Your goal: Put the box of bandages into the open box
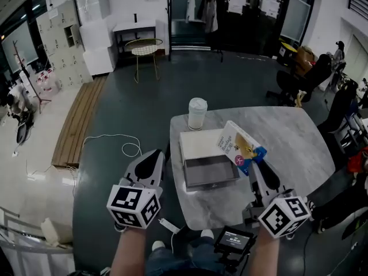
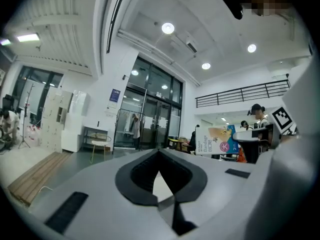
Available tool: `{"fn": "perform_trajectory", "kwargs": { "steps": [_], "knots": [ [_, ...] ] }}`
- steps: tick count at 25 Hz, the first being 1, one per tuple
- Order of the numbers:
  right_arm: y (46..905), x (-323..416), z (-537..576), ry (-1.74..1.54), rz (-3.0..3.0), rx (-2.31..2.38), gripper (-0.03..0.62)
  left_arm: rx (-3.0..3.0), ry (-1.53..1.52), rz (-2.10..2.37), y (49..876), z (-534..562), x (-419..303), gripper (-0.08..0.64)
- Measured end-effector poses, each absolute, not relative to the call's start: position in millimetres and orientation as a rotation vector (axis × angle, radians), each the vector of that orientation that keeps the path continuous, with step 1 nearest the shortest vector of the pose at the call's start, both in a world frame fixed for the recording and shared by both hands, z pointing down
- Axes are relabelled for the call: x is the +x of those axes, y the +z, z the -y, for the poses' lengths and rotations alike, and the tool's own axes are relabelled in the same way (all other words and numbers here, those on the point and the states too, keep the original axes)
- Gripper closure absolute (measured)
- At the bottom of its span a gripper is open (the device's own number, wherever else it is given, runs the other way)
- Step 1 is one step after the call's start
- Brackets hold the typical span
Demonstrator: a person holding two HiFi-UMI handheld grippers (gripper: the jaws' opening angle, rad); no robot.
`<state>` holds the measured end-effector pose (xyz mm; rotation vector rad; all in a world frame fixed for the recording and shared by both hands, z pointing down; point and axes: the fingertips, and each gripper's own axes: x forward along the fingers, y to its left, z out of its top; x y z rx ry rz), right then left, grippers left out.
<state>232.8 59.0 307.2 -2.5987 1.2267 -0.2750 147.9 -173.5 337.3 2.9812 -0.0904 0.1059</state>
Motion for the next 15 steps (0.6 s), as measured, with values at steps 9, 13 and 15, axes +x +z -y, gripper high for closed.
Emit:
{"fn": "perform_trajectory", "kwargs": {
  "steps": [9, 13, 15],
  "knots": [
    [311, 292, -47, -0.325, -1.451, -2.462, 0.494, 2.983, 0.109, 0.354, 332, 167, 169, 0.549],
    [318, 307, -45, -0.354, -1.525, -2.422, 0.493, 2.971, 0.108, 0.450, 339, 161, 168, 0.549],
    [323, 315, -45, -0.360, -1.556, -2.395, 0.493, 2.964, 0.117, 0.496, 347, 158, 168, 0.549]
  ]
}}
